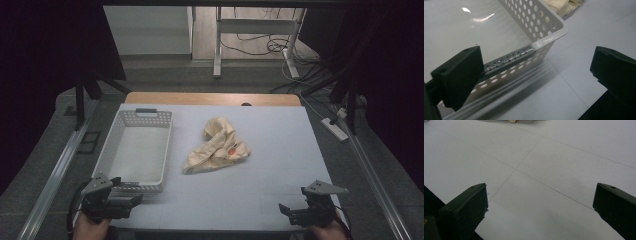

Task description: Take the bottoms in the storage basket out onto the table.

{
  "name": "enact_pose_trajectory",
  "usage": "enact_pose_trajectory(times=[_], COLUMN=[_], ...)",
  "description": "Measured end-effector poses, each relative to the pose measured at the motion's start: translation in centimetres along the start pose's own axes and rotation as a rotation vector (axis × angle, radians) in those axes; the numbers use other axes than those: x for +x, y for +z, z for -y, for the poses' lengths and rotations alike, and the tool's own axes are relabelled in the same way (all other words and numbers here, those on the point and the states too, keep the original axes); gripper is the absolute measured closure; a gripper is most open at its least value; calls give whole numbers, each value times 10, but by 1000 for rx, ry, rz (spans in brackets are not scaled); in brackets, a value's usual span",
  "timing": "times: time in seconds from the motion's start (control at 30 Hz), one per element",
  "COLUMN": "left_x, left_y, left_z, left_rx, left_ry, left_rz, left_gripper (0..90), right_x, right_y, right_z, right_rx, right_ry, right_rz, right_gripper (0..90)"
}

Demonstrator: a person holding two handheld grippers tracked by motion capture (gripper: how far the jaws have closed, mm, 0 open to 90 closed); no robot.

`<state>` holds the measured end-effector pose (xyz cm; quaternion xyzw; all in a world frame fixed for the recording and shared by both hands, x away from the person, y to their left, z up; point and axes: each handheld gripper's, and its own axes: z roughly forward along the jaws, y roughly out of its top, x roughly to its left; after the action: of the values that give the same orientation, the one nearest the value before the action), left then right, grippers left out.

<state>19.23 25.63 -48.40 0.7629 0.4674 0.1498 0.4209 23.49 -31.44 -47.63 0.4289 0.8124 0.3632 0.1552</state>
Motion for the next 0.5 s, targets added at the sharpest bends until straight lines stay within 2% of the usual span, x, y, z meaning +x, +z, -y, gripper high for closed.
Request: enact_pose_trajectory(times=[0.13,0.33,0.5], left_x=[0,3,4], left_y=[-3,-4,-4], left_z=[5,14,19], left_rx=[-2,20,24], left_ry=[-4,-19,-11], left_rz=[-13,-7,-10], left_gripper=[0,0,0], right_x=[0,0,0], right_y=[0,0,0], right_z=[0,0,0], right_rx=[-1,-2,-2], right_ry=[0,-2,-3], right_rz=[0,1,1], right_gripper=[2,2,2])
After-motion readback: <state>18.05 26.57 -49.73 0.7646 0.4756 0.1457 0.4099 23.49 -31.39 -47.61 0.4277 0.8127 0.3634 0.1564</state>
